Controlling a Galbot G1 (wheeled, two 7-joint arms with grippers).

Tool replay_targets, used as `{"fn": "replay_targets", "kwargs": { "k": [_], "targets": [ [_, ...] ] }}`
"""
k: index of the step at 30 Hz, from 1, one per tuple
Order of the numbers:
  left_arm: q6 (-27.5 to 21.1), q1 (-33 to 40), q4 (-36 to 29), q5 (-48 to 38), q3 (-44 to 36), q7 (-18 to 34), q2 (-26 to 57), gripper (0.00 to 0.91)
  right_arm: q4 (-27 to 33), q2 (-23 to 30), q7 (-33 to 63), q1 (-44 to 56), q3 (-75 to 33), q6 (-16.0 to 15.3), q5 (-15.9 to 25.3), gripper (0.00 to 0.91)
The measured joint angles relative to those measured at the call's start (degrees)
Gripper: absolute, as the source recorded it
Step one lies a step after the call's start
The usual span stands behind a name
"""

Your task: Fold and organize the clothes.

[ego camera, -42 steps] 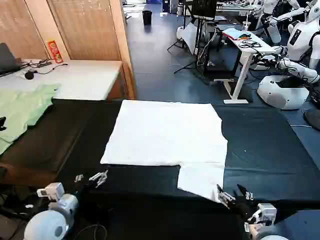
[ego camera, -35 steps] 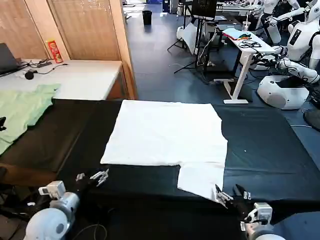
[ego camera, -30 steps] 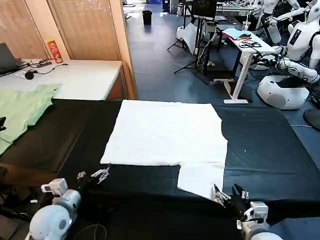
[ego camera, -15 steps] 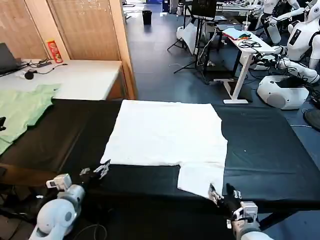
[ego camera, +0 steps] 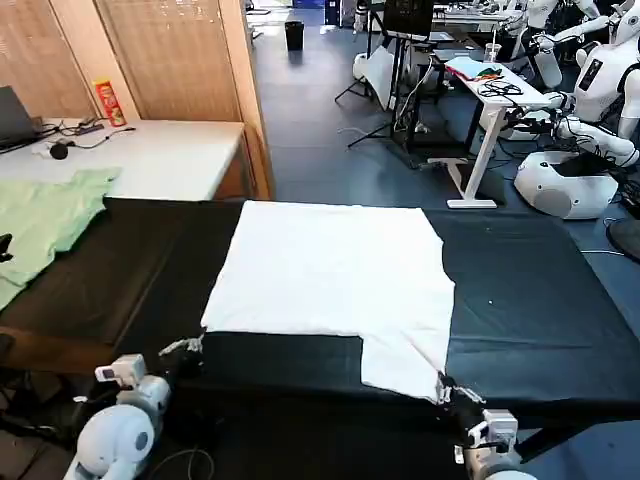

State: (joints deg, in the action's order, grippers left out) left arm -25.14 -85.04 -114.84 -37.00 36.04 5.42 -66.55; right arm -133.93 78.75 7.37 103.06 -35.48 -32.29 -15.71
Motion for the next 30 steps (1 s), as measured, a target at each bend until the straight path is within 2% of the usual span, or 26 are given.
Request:
{"fn": "replay_targets", "kwargs": {
  "k": [6,9,13,20,30],
  "targets": [
    [0.5,-5.8,-6.1,-0.3,1.6,0.2,-0.2,0.0,0.8,-0.6,-2.6,-1.6,-1.3,5.0,-1.0,0.059],
    [1.3,-6.6,-8.3,-0.8,1.5,0.3,-1.0,0.0,3.9,-1.2,-4.1,-4.9,-1.1,8.0,-1.0,0.059],
    [2.3,-4.6,-8.6,-0.4,0.4,0.7,-2.8,0.0,9.6,-2.5,-4.9,-10.7,-0.2,10.3,-1.5,0.059],
    [3.0,2.6,-5.0,1.7,-1.5,0.9,-5.6,0.0,20.1,-5.1,-5.2,-23.2,1.9,12.2,-2.4,0.059],
    [4.4,12.7,4.3,5.8,-3.4,0.7,-6.2,0.0,33.5,-6.5,-5.6,-36.5,6.3,12.8,-1.7,0.059]
  ]
}}
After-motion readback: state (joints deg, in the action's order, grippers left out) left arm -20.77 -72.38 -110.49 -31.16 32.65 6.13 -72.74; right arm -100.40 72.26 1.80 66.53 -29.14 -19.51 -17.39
